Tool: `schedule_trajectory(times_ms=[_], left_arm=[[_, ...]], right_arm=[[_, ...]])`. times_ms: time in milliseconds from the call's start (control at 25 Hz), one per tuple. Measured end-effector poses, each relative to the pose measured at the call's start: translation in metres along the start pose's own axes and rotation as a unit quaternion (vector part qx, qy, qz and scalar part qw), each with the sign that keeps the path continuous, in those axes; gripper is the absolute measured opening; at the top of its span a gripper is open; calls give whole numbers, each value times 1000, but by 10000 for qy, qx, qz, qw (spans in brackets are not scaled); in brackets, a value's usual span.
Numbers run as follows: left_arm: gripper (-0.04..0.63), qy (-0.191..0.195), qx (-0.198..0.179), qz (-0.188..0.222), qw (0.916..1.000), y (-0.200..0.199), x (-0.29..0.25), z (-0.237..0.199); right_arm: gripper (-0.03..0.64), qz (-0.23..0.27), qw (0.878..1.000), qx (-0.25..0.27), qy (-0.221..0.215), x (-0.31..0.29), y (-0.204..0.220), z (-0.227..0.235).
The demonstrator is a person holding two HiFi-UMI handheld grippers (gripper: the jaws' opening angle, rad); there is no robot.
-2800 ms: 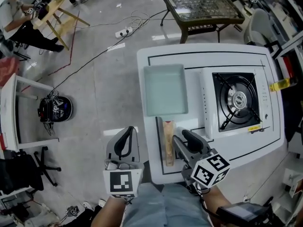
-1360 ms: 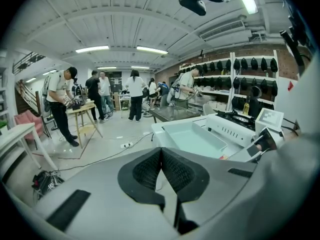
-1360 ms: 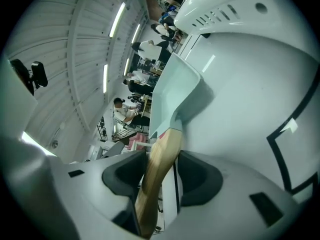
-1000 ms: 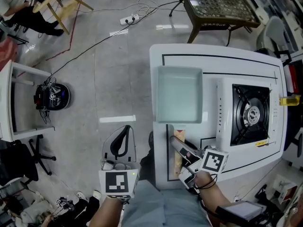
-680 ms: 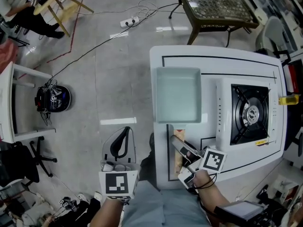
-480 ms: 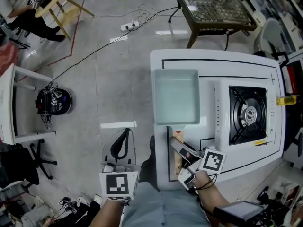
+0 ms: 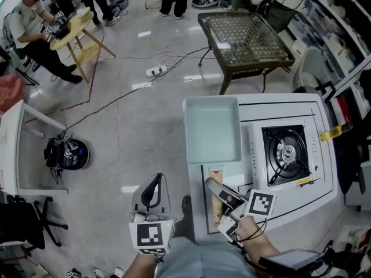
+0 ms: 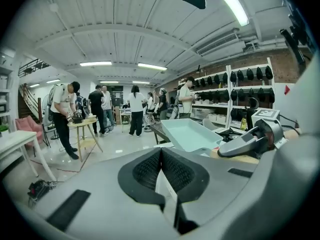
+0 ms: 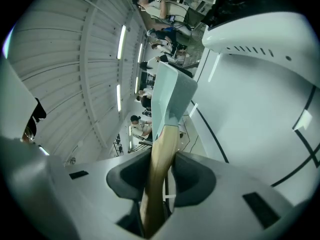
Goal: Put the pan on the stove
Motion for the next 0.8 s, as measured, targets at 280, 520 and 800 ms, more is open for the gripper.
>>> schedule_trajectory(times_ms=[280, 520, 800], left_arm=[[18, 171, -62, 275, 9995, -7, 8, 8], [18, 313, -48, 250, 9992, -10, 5, 10], [18, 302, -150, 249, 9991, 6, 9, 54]], right_arm=[[146, -33, 9997, 242, -64, 6, 5, -20], [146, 8, 9999, 135, 62, 10, 12, -18], [146, -158, 9995, 69, 251, 49, 17, -1]])
Point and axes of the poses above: the fingertips, and each gripper's own axes: x backward along the fingers, z to its right, y out of its underside, the point moved 8 cm from there along x, backward along the fingers, and after that the axes turned 9 degrees about -z, right-handed, at the moved point
